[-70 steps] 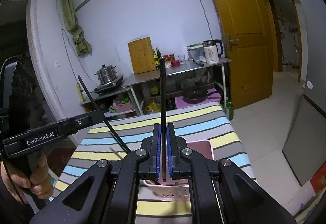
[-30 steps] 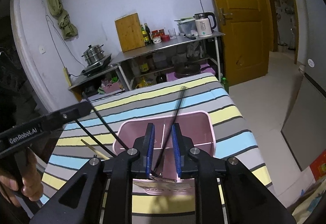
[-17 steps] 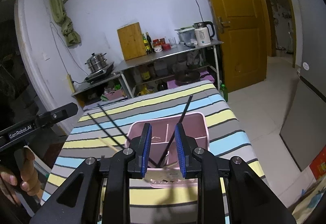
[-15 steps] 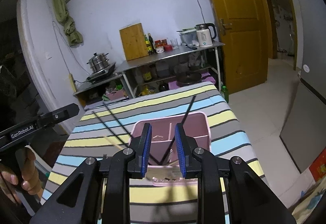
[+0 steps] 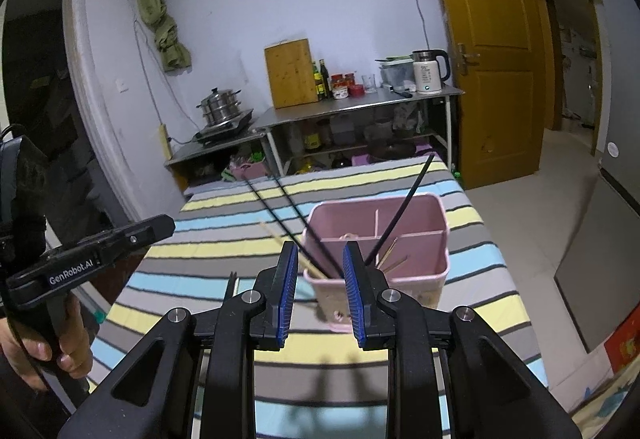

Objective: Organize utensils
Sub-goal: 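Move the right gripper back to the remaining chopsticks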

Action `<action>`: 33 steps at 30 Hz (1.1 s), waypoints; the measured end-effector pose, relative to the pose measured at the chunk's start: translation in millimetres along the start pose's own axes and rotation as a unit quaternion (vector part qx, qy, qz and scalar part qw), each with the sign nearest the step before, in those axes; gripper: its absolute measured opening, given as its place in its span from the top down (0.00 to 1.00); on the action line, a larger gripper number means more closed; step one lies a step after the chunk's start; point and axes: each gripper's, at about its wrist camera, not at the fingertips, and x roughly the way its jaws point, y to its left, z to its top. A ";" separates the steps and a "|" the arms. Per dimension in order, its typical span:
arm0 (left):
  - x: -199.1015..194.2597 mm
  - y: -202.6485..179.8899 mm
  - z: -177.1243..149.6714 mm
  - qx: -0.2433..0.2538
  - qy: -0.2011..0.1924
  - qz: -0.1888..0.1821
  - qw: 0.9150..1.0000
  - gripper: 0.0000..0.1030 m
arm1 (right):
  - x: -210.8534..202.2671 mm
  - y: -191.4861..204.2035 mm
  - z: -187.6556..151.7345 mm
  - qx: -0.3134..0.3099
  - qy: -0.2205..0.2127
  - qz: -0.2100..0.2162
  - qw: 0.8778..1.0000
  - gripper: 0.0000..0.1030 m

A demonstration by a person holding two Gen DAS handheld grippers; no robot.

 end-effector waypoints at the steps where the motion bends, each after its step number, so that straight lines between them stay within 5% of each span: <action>1: -1.1 2.1 -6.6 -0.001 0.001 0.004 1.000 0.94 | 1.0 1.5 -2.2 -0.002 0.002 0.001 1.000 0.77; 19: -6.9 43.6 -73.0 -0.042 0.029 0.041 0.998 0.94 | 18.9 26.6 -45.6 -0.019 0.049 0.031 0.998 0.77; 30: 19.8 72.4 -100.5 -0.072 0.076 0.064 0.992 0.94 | 48.4 48.2 -68.9 -0.037 0.092 0.051 0.994 0.77; 33: 34.7 84.8 -108.5 -0.085 0.092 0.070 0.990 0.87 | 57.1 51.6 -73.5 -0.040 0.102 0.055 0.992 0.77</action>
